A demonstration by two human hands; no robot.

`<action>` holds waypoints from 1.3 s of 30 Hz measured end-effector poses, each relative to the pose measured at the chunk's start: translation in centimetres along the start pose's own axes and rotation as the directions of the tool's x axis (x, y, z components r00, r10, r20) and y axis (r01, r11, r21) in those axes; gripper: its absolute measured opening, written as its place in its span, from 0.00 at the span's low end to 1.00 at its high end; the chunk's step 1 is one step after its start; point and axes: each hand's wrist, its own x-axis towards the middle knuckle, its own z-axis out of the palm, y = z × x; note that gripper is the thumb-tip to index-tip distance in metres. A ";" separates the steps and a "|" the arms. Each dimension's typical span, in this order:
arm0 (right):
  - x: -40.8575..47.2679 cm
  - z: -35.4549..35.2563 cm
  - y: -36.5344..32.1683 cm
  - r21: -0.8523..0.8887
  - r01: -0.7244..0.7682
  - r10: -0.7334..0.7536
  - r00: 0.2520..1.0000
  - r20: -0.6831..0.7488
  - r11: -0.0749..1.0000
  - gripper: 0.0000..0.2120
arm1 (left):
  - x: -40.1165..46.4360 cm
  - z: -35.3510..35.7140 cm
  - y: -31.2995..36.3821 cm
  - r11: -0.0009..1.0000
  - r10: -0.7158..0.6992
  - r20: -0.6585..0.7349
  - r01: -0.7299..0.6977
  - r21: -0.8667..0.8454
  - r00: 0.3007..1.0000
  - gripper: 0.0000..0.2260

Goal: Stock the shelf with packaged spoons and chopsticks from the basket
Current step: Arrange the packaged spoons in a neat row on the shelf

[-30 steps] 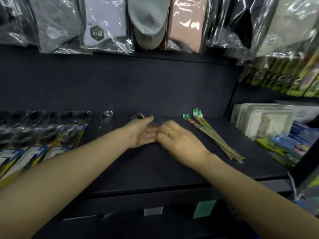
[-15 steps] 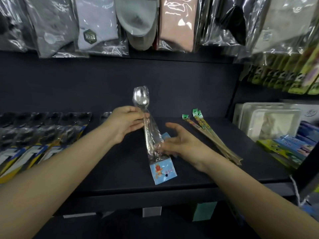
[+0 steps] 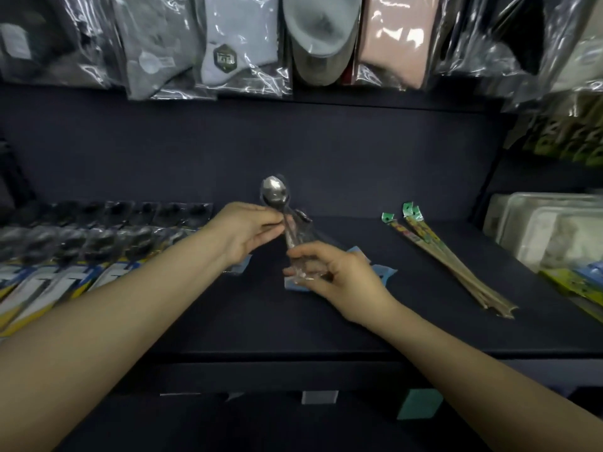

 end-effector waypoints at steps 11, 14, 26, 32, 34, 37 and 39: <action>3.9 3.4 -1.2 -0.790 0.409 -0.666 0.746 0.001 0.457 0.07 | 0.0 -4.7 0.6 0.978 -0.104 0.054 0.092 0.188 0.993 0.02; 4.4 5.1 -2.1 -0.778 0.534 -0.680 0.707 0.196 0.331 0.10 | -0.4 -7.1 1.1 0.905 -0.061 0.071 0.026 0.425 0.996 0.03; 4.9 7.9 -3.8 -0.624 0.682 -0.533 0.714 0.454 0.382 0.12 | -0.5 -12.6 -0.2 0.181 0.094 0.493 -0.501 0.846 0.865 0.17; 3.7 6.9 -5.9 -0.497 0.477 -0.179 0.827 0.532 0.725 0.10 | -0.7 -12.8 -0.8 0.033 -0.028 0.627 -0.626 0.779 0.779 0.24; 3.5 6.1 -6.1 -0.431 0.292 -0.028 0.853 0.521 0.854 0.15 | -1.0 -12.6 -1.2 0.004 -0.045 0.648 -0.648 0.761 0.760 0.25; 3.2 5.3 -5.8 -0.389 0.117 0.124 0.831 0.542 0.914 0.26 | -1.4 -12.3 -1.5 -0.017 -0.028 0.647 -0.647 0.762 0.762 0.27; 2.9 5.1 -5.5 -0.342 0.007 0.183 0.834 0.521 0.940 0.25 | -1.6 -12.2 -1.5 -0.044 -0.050 0.639 -0.641 0.766 0.768 0.30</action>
